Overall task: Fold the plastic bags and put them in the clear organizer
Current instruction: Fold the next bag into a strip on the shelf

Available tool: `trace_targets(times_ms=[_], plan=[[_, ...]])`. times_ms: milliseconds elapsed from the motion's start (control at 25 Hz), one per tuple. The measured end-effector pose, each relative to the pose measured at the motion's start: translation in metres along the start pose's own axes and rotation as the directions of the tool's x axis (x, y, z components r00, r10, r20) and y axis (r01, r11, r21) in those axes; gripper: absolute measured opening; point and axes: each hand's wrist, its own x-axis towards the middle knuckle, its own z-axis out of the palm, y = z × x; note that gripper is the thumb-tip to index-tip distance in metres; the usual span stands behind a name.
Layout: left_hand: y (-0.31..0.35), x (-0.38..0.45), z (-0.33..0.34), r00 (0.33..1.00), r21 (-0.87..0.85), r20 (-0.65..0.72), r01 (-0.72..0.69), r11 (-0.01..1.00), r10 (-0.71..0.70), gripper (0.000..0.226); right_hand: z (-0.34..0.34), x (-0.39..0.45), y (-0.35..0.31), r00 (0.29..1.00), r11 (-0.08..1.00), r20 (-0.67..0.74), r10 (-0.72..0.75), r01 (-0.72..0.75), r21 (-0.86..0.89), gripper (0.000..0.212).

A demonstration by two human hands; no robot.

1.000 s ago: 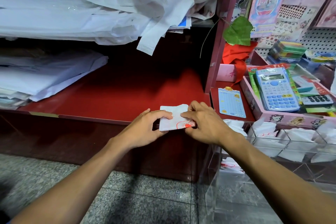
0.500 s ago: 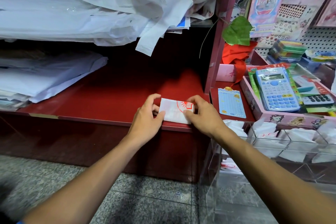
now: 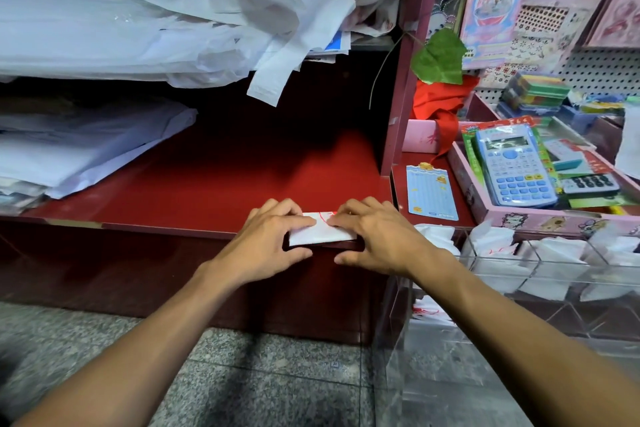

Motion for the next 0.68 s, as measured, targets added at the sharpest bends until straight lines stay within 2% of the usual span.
trace_targets(times_ms=[80, 160, 240, 320, 360, 440, 560, 600, 680], plan=[[0.001, -0.001, -0.002, 0.993, -0.109, -0.113, -0.031, 0.994, 0.018, 0.025, 0.000, -0.006, 0.001, 0.994, 0.984, -0.106, -0.010, 0.029, 0.176, 0.027], [0.015, 0.001, -0.012, 0.975, -0.369, -0.198, 0.019, 0.929, -0.099, 0.017, -0.006, -0.011, 0.004, 0.970, 0.874, -0.214, 0.118, 0.001, 0.486, 0.005], [0.039, 0.007, -0.022, 0.961, -0.642, -0.157, 0.078, 0.762, -0.230, 0.012, -0.023, -0.018, 0.004, 0.926, 0.593, -0.201, 0.320, -0.031, 0.805, 0.007], [0.068, 0.016, -0.023, 0.946, -0.789, -0.117, 0.096, 0.607, -0.302, 0.011, -0.043, -0.033, 0.006, 0.881, 0.339, -0.132, 0.455, -0.034, 0.940, 0.006], [0.082, 0.020, -0.021, 0.940, -0.828, -0.107, 0.096, 0.552, -0.324, 0.014, -0.053, -0.043, 0.007, 0.876, 0.273, -0.083, 0.475, -0.057, 0.960, 0.004], [0.108, 0.027, -0.014, 0.939, -0.862, -0.075, 0.108, 0.496, -0.335, 0.015, -0.068, -0.065, 0.012, 0.887, 0.237, 0.017, 0.461, -0.142, 0.961, 0.012], [0.141, 0.039, 0.002, 0.962, -0.833, 0.000, 0.150, 0.533, -0.272, 0.015, -0.079, -0.103, 0.033, 0.846, 0.263, 0.064, 0.529, -0.235, 0.936, 0.014], [0.152, 0.043, 0.008, 0.968, -0.807, 0.010, 0.156, 0.569, -0.252, 0.016, -0.082, -0.116, 0.042, 0.822, 0.313, 0.037, 0.568, -0.258, 0.914, 0.012], [0.173, 0.049, 0.019, 0.975, -0.736, 0.008, 0.155, 0.659, -0.221, 0.019, -0.087, -0.145, 0.062, 0.788, 0.502, -0.066, 0.612, -0.322, 0.802, 0.004]])
